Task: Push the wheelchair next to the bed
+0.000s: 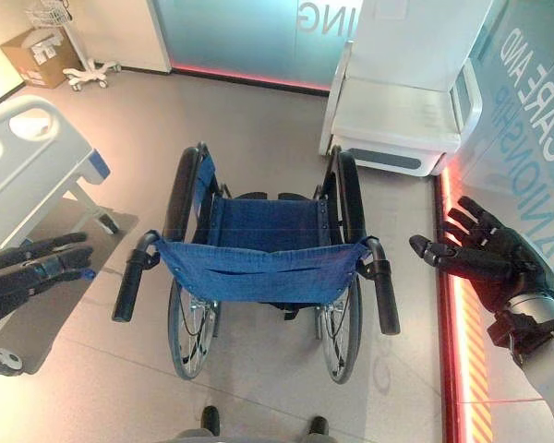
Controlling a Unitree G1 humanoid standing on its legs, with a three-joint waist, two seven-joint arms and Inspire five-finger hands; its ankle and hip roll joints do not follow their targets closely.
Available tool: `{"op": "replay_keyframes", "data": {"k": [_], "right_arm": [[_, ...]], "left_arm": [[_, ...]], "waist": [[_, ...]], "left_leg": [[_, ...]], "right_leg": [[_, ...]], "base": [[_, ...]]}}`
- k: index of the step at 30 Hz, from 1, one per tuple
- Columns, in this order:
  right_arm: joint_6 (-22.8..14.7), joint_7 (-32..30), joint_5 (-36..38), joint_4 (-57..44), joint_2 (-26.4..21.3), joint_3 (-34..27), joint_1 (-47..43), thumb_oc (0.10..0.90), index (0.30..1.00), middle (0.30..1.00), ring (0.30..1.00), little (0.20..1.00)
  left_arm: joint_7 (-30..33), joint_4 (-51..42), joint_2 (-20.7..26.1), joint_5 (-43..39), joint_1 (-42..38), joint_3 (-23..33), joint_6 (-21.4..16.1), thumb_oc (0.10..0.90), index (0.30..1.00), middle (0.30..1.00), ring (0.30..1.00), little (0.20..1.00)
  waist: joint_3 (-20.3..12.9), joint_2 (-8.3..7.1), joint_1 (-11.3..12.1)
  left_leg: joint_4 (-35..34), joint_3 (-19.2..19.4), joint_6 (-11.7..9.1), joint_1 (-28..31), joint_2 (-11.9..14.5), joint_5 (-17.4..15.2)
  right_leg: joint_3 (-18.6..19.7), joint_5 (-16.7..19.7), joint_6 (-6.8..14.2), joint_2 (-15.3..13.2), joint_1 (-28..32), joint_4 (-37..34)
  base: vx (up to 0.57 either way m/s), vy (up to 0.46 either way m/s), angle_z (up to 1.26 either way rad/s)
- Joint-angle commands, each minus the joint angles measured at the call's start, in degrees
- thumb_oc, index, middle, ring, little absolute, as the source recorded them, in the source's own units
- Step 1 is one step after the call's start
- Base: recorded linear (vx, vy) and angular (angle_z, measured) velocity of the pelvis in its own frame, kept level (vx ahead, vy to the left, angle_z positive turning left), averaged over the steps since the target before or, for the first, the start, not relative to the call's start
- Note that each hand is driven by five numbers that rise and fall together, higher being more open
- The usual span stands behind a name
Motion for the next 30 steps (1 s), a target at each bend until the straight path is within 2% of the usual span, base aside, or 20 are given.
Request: {"op": "replay_keyframes", "data": {"k": [1, 3, 6, 7, 11, 14, 21, 24, 28, 30], "right_arm": [[-4.2, -0.4, 4.2, -3.1, -4.8, -1.4, -3.6, 0.800, 0.900, 0.900, 0.900, 0.900], [-3.0, -1.0, 5.3, -4.5, -5.7, -1.3, -1.9, 0.800, 0.900, 0.900, 0.900, 0.900], [-1.1, -0.4, 6.8, -5.4, -7.2, 0.1, -0.8, 0.800, 0.900, 0.900, 0.900, 0.900], [-0.3, -0.1, 6.3, -5.5, -7.5, 1.5, -0.7, 0.800, 0.900, 0.900, 0.900, 0.900], [-1.6, -2.6, 3.0, -6.2, -9.8, 5.4, -0.8, 0.800, 0.900, 0.900, 0.900, 0.900], [0.6, -4.0, 1.8, -5.6, -10.9, 6.7, -1.4, 0.800, 0.900, 0.900, 0.900, 0.900], [2.1, -4.5, -1.5, -5.5, -14.1, 5.5, 1.7, 0.800, 0.900, 0.900, 0.900, 0.900], [3.1, -5.0, -0.7, -5.3, -15.2, 6.6, 0.8, 0.800, 0.900, 0.900, 0.900, 0.900], [2.0, -9.2, -6.4, -4.0, -15.5, 9.3, -1.9, 0.800, 0.900, 0.900, 0.900, 0.900], [3.6, -9.5, -5.8, -3.4, -16.0, 9.7, -3.3, 0.800, 0.900, 0.900, 0.900, 0.900]], "left_arm": [[0.3, -2.8, 5.5, -3.9, -3.4, 1.1, -4.8, 0.800, 0.900, 0.900, 0.900, 0.900], [1.4, -3.8, 6.1, -2.7, -2.9, -0.3, -4.4, 0.800, 0.900, 0.900, 0.900, 0.900], [1.4, -4.9, 7.2, -5.9, -2.7, -1.5, -3.4, 0.800, 0.900, 0.900, 0.900, 0.900], [1.3, -5.1, 7.6, -5.8, -2.7, -2.4, -3.0, 0.800, 0.900, 0.900, 0.900, 0.900], [3.2, -5.2, 9.7, -3.1, -2.9, -5.7, -2.8, 0.800, 0.900, 0.900, 0.900, 0.900], [3.8, -4.3, 10.3, -2.6, -3.4, -6.6, -1.9, 0.800, 0.900, 0.900, 0.900, 0.900], [3.9, -3.8, 13.1, 3.6, 2.1, -2.4, 1.0, 0.800, 0.900, 0.900, 0.900, 0.900], [3.1, -3.3, 14.3, 3.4, 3.3, -0.9, 0.8, 0.800, 0.900, 0.900, 0.900, 0.900], [3.8, -2.8, 15.1, 2.3, 2.5, -1.4, 0.6, 0.800, 0.900, 0.900, 0.900, 0.900], [4.7, -2.5, 15.6, 1.1, 2.0, -1.3, 1.2, 0.800, 0.900, 0.900, 0.900, 0.900]], "waist": [[-2.5, -0.03, -1.2], [-2.6, -0.12, -1.3], [-2.5, -0.23, -1.5], [-2.4, -0.22, -1.6], [-2.2, -0.05, -1.8], [-2.1, 0.06, -1.9], [-1.5, 0.46, -2.0], [-1.4, 0.62, -1.9], [-1.4, 0.95, -1.6], [-1.4, 1.09, -1.6]], "left_leg": [[0.2, 4.7, 0.7, 0.3, -1.2, -1.2], [0.2, 4.8, 0.7, 0.3, -1.2, -1.2], [0.2, 4.9, 0.8, 0.3, -1.2, -1.1], [0.2, 5.1, 0.8, 0.4, -1.1, -1.0], [0.2, 5.1, 0.8, 0.6, -1.1, -0.8], [0.2, 5.2, 0.7, 0.7, -1.0, -0.8], [0.2, 5.2, 0.6, 0.7, -0.8, -0.5], [0.2, 4.9, 0.6, 0.6, -0.8, -0.4], [0.2, 4.8, 0.5, 0.8, -0.7, -0.2], [0.2, 4.7, 0.4, 0.7, -0.7, -0.2]], "right_leg": [[-2.8, 1.9, -0.4, -0.6, -0.8, 0.1], [-2.7, 1.8, -0.4, -0.5, -0.9, 0.1], [-2.7, 1.9, -0.4, -0.3, -1.0, 0.1], [-2.6, 2.0, -0.4, -0.3, -0.9, 0.1], [-2.3, 2.1, -0.5, -0.1, -0.8, 0.1], [-2.2, 2.0, -0.5, 0.0, -0.8, 0.1], [-1.8, 2.0, -0.5, 0.2, -0.9, 0.1], [-1.8, 1.9, -0.5, 0.3, -0.9, 0.1], [-1.9, 1.9, -0.5, 0.2, -0.6, 0.1], [-1.8, 1.9, -0.5, 0.1, -0.6, 0.1]], "base": [[0.00, 0.000, 0.00], [0.01, -0.004, 0.02], [0.00, 0.000, 0.00], [0.03, -0.009, 0.00], [0.01, -0.001, 0.00], [0.04, 0.004, 0.00], [0.01, 0.001, 0.00], [0.02, -0.005, -0.01], [0.04, 0.002, 0.00], [0.02, 0.004, 0.00]]}}
